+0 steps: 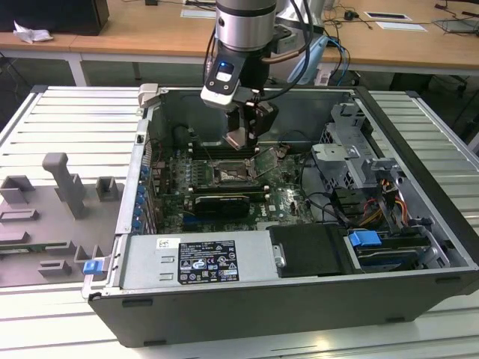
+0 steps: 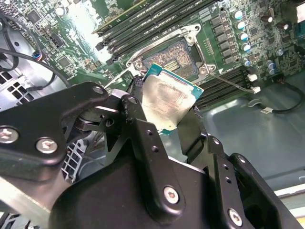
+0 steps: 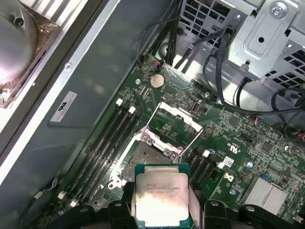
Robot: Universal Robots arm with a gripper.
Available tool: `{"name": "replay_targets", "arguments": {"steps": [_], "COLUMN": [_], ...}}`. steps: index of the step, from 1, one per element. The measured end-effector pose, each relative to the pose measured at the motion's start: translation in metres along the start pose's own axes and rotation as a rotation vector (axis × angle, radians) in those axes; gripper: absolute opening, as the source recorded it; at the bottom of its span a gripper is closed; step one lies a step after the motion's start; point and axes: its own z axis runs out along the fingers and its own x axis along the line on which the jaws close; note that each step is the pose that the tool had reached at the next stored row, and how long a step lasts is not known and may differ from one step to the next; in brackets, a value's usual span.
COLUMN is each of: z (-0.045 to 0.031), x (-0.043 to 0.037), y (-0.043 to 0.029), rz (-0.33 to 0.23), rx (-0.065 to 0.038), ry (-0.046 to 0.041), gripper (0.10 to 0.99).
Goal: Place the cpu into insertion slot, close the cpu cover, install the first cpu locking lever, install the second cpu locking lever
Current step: 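Place the cpu into insertion slot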
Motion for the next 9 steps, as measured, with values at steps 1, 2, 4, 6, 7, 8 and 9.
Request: {"name": "replay_targets", "arguments": {"steps": [1,2,4,6,7,8,9], "z": [0.0003,0.0010,0.0016,0.0027,0.0030,0.0033,0.0037], "x": [0.0003,0.0008,0.0012,0.0020,0.0023,0.0026,0.0030], "y": [0.0002,0.0005,0.0006,0.0011,0.0012,0.0013,0.0015], "rz": [0.002,0.008,0.013,0.023,0.026,0.028,0.032], "rx": [0.000,0.000,0.000,0.000,0.000,0.000,0.001], "ry": [-0.0001,-0.0005,-0.0008,-0.0014,-0.0017,-0.0019,-0.0020], "gripper": [0.529,0.529,0.529,0.529,0.529,0.529,0.529]}}
